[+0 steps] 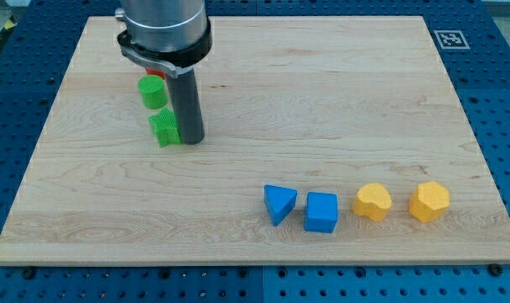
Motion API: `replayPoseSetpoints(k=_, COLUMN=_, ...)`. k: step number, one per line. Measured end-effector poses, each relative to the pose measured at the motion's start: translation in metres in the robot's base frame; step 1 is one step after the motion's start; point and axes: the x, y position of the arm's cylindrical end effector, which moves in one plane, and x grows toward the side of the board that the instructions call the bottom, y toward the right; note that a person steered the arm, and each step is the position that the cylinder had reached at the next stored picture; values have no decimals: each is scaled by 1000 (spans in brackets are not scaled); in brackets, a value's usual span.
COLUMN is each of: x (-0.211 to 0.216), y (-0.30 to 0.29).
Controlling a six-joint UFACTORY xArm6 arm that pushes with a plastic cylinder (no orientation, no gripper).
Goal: Move your arm closer to the blue cube
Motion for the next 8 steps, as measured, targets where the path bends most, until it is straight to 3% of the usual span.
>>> replayPoseSetpoints(k=2, x=0, y=-23)
replayPoseSetpoints(k=3, x=1, y=-5)
replayPoseSetpoints(k=5, x=10, y=130)
replayPoseSetpoints(k=6, x=15, y=164)
replayPoseSetpoints(k=8, x=18, y=125)
